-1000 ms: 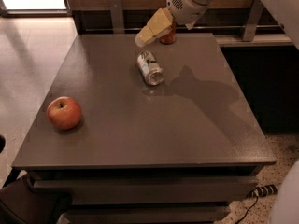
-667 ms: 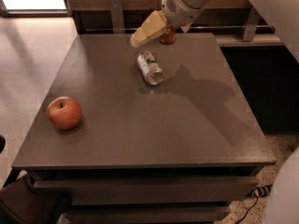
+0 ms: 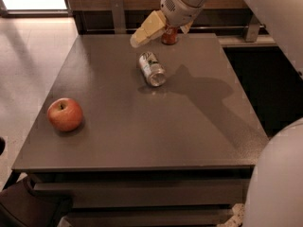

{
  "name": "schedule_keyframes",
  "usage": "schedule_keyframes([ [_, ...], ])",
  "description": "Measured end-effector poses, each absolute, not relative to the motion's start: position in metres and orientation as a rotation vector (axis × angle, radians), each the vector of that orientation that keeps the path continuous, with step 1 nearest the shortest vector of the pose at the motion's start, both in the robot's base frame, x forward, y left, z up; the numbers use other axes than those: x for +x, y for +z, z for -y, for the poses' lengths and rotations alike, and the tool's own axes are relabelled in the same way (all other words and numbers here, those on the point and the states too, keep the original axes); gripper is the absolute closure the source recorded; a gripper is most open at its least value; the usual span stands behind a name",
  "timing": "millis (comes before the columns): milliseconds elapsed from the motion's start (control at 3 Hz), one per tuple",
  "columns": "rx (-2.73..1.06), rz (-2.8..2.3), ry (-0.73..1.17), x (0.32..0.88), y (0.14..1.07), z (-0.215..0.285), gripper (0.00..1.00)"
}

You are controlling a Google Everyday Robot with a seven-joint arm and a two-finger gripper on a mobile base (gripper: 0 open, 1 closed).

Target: Place 7up can upright

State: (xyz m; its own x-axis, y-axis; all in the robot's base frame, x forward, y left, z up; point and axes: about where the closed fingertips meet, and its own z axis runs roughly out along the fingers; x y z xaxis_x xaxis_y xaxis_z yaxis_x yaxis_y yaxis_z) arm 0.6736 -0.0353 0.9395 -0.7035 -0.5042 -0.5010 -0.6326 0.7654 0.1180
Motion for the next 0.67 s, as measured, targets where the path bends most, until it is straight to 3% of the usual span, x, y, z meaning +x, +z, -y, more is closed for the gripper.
schedule_keyframes([
  [667, -0.693, -2.777, 0.302, 0.694, 0.892, 0.037, 0.0],
])
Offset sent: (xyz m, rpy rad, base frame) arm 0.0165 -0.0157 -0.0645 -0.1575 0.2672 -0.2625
